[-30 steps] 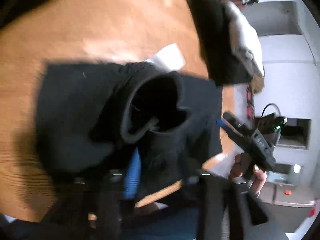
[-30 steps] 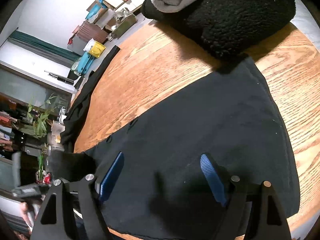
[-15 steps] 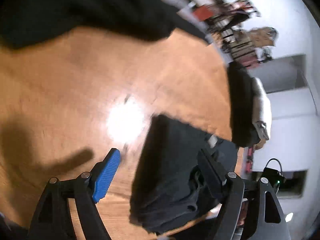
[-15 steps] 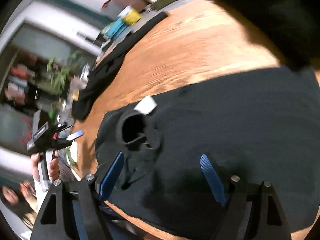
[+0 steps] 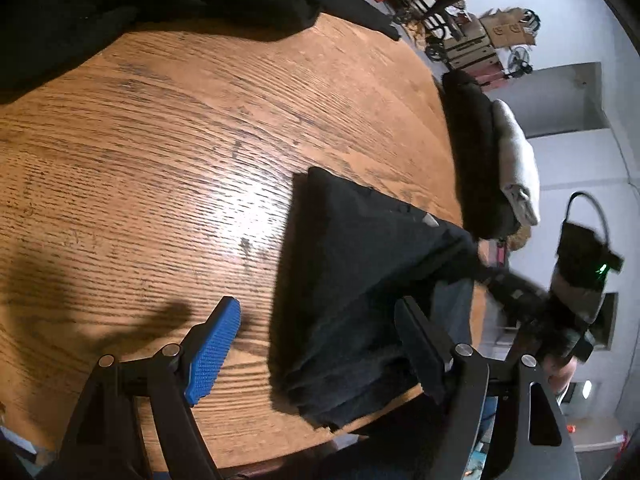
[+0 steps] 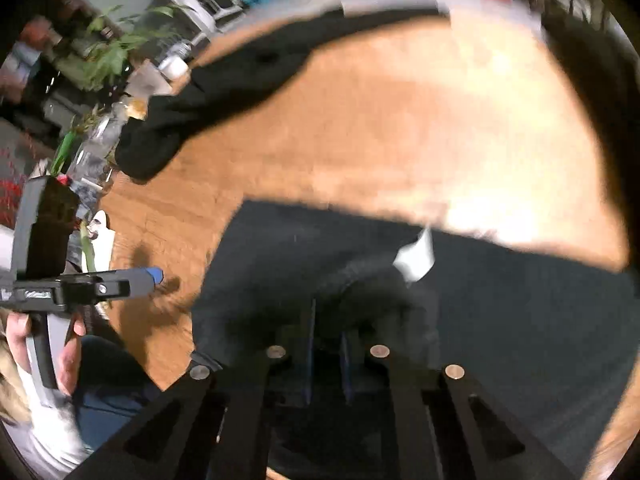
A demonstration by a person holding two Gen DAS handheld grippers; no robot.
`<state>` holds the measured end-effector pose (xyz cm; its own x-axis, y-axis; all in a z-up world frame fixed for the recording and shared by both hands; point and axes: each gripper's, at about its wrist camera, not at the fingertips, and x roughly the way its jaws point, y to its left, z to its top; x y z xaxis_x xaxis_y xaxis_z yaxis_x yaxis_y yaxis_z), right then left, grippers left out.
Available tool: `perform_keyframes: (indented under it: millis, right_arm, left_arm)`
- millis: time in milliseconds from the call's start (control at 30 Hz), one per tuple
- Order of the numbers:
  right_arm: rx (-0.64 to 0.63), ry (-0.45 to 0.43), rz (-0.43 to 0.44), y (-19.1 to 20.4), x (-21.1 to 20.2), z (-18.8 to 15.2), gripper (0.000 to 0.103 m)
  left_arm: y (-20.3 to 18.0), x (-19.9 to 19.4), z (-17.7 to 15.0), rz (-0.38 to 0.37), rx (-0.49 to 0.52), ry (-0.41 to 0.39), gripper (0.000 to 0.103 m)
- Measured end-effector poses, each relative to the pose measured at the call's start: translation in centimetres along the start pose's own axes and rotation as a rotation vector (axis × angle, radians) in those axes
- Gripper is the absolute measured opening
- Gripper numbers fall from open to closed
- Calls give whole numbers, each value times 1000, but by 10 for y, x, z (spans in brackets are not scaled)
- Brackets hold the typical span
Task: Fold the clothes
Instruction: 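Grasp the hoodie edge with the left tool and fold it over the body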
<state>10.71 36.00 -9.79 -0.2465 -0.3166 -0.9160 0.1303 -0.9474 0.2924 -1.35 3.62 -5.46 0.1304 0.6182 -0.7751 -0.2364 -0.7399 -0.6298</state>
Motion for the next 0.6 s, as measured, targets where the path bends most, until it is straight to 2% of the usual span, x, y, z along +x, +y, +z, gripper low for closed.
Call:
perform_keyframes:
  millis: [67,133,167,200,233,300,333,400,467,533,600]
  right_arm:
    - [-29,-62,-78,-7,-19,6,12]
    - [-34,-80,-290,-22,-15,9,16]
    - [-20,-71,-370,-31,-11,7,26]
    - [17,-39,-384,-40,-5,2,43]
    - [59,-17,-374,-48,-2,-4,48]
    - [138,-26,-230,-55,-7,-24,69]
    - [169,-30,-162,-56,-9,-35,71]
    - [228,-23,-102,-57,-11,-56,72]
    - [280,-8,-48,-56,-11,-75,72]
    - [297,6,4,-51,-8,-88,72]
    - [281,17,0,-48,-5,-87,70]
  left_arm:
    - [0,3,-1,3,9,29,80]
    - [0,8,-4,17,13,59,80]
    - [-1,10,-6,24,17,73,80]
    - [-1,12,-8,32,21,84,80]
    - [-2,14,-11,39,25,89,80]
    - [-3,17,-15,53,38,103,80]
    - [-4,18,-17,60,44,111,80]
    - [-5,21,-20,67,45,122,80]
    - [-10,19,-21,42,52,112,80]
    - [-27,12,-19,-37,79,68,80]
    - [-49,9,-19,-123,121,31,80]
